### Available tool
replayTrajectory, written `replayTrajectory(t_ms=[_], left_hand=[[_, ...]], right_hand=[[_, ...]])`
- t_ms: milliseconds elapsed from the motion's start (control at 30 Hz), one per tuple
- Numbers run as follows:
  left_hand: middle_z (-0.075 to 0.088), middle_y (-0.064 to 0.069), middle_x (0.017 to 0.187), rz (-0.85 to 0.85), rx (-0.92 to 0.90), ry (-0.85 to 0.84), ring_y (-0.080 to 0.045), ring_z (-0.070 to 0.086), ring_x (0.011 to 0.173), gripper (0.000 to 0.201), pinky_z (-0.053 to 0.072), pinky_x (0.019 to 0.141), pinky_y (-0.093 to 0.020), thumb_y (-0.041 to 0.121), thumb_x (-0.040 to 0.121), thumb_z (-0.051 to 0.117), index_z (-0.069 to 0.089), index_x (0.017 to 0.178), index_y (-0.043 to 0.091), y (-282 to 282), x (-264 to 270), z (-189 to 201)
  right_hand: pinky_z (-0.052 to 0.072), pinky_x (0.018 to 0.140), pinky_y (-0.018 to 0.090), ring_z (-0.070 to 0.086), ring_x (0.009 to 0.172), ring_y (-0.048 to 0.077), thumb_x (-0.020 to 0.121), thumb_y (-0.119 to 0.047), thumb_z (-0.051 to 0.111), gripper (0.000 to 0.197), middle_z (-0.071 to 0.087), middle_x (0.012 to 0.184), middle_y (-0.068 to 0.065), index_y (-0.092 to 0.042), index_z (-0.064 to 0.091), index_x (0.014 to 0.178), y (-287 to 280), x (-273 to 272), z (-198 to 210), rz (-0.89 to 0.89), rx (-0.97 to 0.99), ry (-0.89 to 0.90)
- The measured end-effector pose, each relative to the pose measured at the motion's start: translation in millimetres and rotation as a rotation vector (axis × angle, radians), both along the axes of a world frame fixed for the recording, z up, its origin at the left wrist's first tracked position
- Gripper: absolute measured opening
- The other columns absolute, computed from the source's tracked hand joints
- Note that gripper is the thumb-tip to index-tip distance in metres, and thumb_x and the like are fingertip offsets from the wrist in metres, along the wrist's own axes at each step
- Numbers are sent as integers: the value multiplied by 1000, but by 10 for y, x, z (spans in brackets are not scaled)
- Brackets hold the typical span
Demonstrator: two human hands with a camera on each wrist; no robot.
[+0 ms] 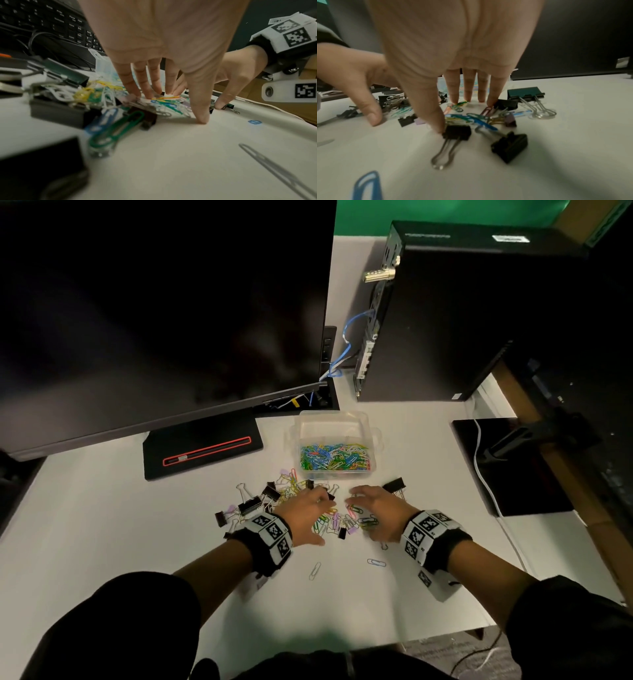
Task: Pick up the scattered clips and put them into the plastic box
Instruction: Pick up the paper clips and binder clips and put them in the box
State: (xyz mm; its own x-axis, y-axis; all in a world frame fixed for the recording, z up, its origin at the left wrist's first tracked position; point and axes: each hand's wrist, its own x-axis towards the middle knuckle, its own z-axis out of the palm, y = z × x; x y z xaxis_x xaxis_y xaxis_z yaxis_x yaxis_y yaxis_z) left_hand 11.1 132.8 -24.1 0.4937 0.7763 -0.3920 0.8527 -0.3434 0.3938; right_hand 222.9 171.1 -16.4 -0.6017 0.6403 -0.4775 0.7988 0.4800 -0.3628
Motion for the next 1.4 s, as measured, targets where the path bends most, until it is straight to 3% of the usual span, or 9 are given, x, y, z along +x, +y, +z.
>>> replayTrajectory(t_ms=[400, 567, 733, 900, 967, 1067, 1233, 1333, 1400], left_hand=[[52, -8, 118, 93, -74, -69, -24, 55, 106, 27, 42, 88, -29, 21, 85, 63, 59, 110, 10, 10, 93, -6], [44, -12, 128, -7, -56, 114, -34, 57, 104, 27, 44, 93, -40, 17, 94, 48, 50, 118, 5, -39, 132, 2], [40, -19, 129, -83, 12, 269, -38, 60, 98, 37, 47, 73, -42, -11, 85, 44, 42, 121, -1, -48, 155, 34], [46, -18, 127, -48, -11, 224, -35, 56, 108, 38, 46, 86, -40, -8, 87, 44, 42, 124, 0, 14, 160, 42], [54, -18, 124, 62, -58, 145, -32, 55, 110, 33, 44, 89, -37, 1, 92, 42, 42, 125, 2, 57, 146, 85], [63, -14, 112, 209, -114, -10, -28, 61, 101, 27, 45, 76, -28, 11, 95, 41, 47, 121, 6, 116, 92, 151], [62, -2, 80, 501, -216, -388, -7, 50, 57, 18, 36, 48, -11, 14, 95, 43, 58, 104, 8, 257, 3, 199], [56, 1, 56, 881, -559, -774, -14, 45, 53, 24, 34, 48, -20, 16, 95, 42, 59, 84, 3, 393, 3, 289], [57, 1, 46, 1001, -705, -990, -18, 48, 51, 16, 41, 50, -24, 12, 89, 48, 55, 75, 6, 497, -15, 356]], right_hand=[[41, 90, 32, 53, 109, 28, 91, -15, 48, 31, 55, 114, 13, -13, 58, 121, -207, 62, -43, -3, 133, 47], [42, 87, 33, 55, 104, 28, 91, -17, 48, 26, 59, 108, 12, -10, 63, 112, -182, 34, -17, -21, 119, 2], [41, 88, 30, 54, 107, 26, 90, -17, 50, 22, 61, 111, 10, -11, 63, 107, -120, -36, 19, -31, 81, -50], [41, 86, 23, 59, 103, 23, 84, -11, 58, 22, 67, 110, 7, -10, 67, 104, -29, -56, 77, -135, 17, 12], [41, 82, 18, 63, 97, 21, 81, -10, 62, 19, 70, 104, 7, -10, 69, 99, 7, -53, 99, -199, -2, 55], [46, 79, 19, 63, 84, 16, 77, -10, 68, 17, 72, 97, 7, -11, 72, 93, 73, -47, 116, -287, -42, 109], [46, 75, 19, 59, 76, 11, 74, -11, 71, 13, 73, 90, 9, -12, 74, 86, 236, -45, 136, -427, -36, 174], [46, 74, 18, 62, 75, 13, 73, -10, 73, 14, 73, 90, 11, -10, 74, 87, 353, -50, 200, -446, -31, 222], [48, 76, 20, 60, 75, 11, 73, -11, 73, 14, 73, 90, 10, -11, 74, 88, 430, -67, 266, -447, -33, 250]])
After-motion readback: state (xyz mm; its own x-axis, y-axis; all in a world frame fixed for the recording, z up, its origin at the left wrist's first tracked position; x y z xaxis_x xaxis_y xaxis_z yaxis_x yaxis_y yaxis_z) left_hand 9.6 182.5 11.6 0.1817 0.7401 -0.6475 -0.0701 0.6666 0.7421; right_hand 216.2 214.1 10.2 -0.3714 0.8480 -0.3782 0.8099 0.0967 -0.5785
